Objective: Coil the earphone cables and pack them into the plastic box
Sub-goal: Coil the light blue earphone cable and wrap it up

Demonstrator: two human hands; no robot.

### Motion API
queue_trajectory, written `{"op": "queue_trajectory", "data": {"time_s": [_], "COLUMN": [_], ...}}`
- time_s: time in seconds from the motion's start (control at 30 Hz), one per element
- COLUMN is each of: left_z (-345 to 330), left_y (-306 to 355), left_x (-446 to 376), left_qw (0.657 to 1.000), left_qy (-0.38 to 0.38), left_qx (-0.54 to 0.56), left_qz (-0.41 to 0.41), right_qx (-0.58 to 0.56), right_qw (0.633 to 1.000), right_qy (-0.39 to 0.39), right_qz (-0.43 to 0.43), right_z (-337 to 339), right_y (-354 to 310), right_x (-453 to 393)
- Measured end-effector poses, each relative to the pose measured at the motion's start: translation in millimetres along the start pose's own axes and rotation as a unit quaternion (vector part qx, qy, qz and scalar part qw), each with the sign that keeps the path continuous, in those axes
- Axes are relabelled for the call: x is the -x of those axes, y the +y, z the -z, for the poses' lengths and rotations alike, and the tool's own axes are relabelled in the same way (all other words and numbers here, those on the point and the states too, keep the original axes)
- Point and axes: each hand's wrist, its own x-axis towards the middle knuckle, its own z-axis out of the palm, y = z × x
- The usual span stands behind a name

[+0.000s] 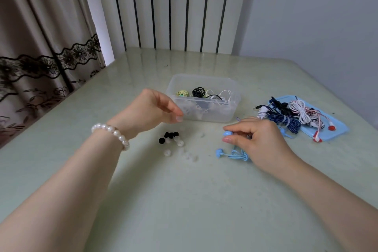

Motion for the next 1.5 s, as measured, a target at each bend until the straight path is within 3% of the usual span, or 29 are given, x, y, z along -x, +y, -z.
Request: {"op": "queue_trajectory", "data": {"time_s": [0.13,0.3,0.43,0.67,0.73,0.83,0.9,1.03,1.23,1.5], "left_z": [-6.3,-31.9,-52.8,-56.6,-57.6,-58.7,-60.0,-64.9,-67.7,-68.1], "left_y": [-4.1,-10.6,-12.0,-16.6,-14.0,-1.6,5.9,16.8,19.4,21.6], "left_x": [-0.9,-3.7,-7.1,-9.1,-7.1,2.5,8.9,17.3,20.2,23.8], "left_qw": [0.996,0.989,0.959,0.954,0.970,0.997,0.979,0.928,0.886,0.891], "left_qy": [-0.033,0.012,-0.005,0.023,0.037,0.003,-0.020,-0.044,-0.092,-0.051], "left_qx": [-0.080,-0.132,-0.257,-0.257,-0.199,0.062,0.203,0.368,0.448,0.438], "left_qz": [-0.007,-0.059,-0.119,-0.152,-0.136,-0.056,-0.013,0.045,0.079,0.110], "right_qx": [-0.043,-0.038,-0.060,-0.114,-0.156,-0.229,-0.277,-0.331,-0.318,-0.278], "right_qw": [0.998,0.999,0.997,0.991,0.984,0.967,0.953,0.936,0.944,0.959], "right_qy": [-0.006,0.003,0.002,-0.008,-0.013,0.006,0.018,0.027,0.029,0.055], "right_qz": [-0.039,-0.033,-0.042,-0.073,-0.085,-0.109,-0.122,-0.119,-0.081,-0.028], "right_z": [-2.7,-4.5,-5.6,-4.6,-2.1,2.7,6.1,9.6,8.6,9.9], "right_y": [1.9,3.1,0.1,-2.1,-3.5,-4.4,-7.3,-12.5,-16.3,-22.3], "right_x": [-1.1,-2.3,-2.6,-1.5,-1.2,-1.9,-2.0,-1.1,1.1,3.7]}}
